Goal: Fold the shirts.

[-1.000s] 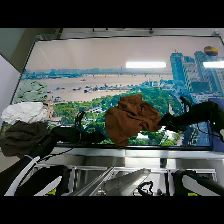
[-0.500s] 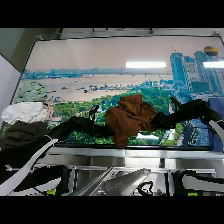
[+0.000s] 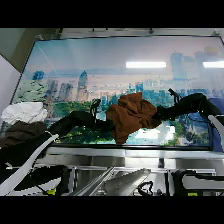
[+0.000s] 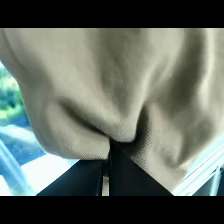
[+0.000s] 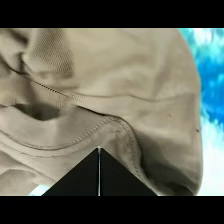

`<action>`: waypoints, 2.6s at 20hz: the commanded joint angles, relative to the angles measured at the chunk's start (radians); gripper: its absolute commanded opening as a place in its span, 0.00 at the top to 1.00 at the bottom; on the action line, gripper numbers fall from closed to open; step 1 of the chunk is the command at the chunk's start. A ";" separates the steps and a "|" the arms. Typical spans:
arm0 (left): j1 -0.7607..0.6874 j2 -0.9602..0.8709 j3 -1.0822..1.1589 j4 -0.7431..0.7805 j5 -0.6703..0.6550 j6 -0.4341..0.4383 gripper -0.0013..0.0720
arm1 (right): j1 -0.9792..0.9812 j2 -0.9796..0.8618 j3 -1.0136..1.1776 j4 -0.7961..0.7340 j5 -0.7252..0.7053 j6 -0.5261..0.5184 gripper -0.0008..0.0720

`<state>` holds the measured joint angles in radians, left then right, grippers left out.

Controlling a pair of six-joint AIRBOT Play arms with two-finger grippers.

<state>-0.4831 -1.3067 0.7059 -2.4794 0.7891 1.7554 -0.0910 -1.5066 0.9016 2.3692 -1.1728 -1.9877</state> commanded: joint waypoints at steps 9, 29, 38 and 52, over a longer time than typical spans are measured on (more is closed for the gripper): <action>0.151 0.185 0.004 0.019 0.051 -0.002 0.96 | -0.008 0.174 0.069 0.015 -0.031 -0.018 0.96; 0.197 0.200 0.048 0.104 0.214 -0.002 0.96 | 0.011 -0.062 0.051 0.007 -0.007 0.032 0.27; 0.237 0.201 0.048 0.097 0.223 -0.002 0.96 | 0.096 -0.136 0.053 0.060 0.021 -0.042 0.76; 0.397 0.770 0.753 0.107 0.198 -0.003 0.96 | 0.005 0.804 0.830 -0.019 0.147 -0.078 0.96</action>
<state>-0.1440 -0.6613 1.2694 -2.3760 1.0023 1.7535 -0.0719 -0.9192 1.5589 2.4485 -1.1545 -2.0441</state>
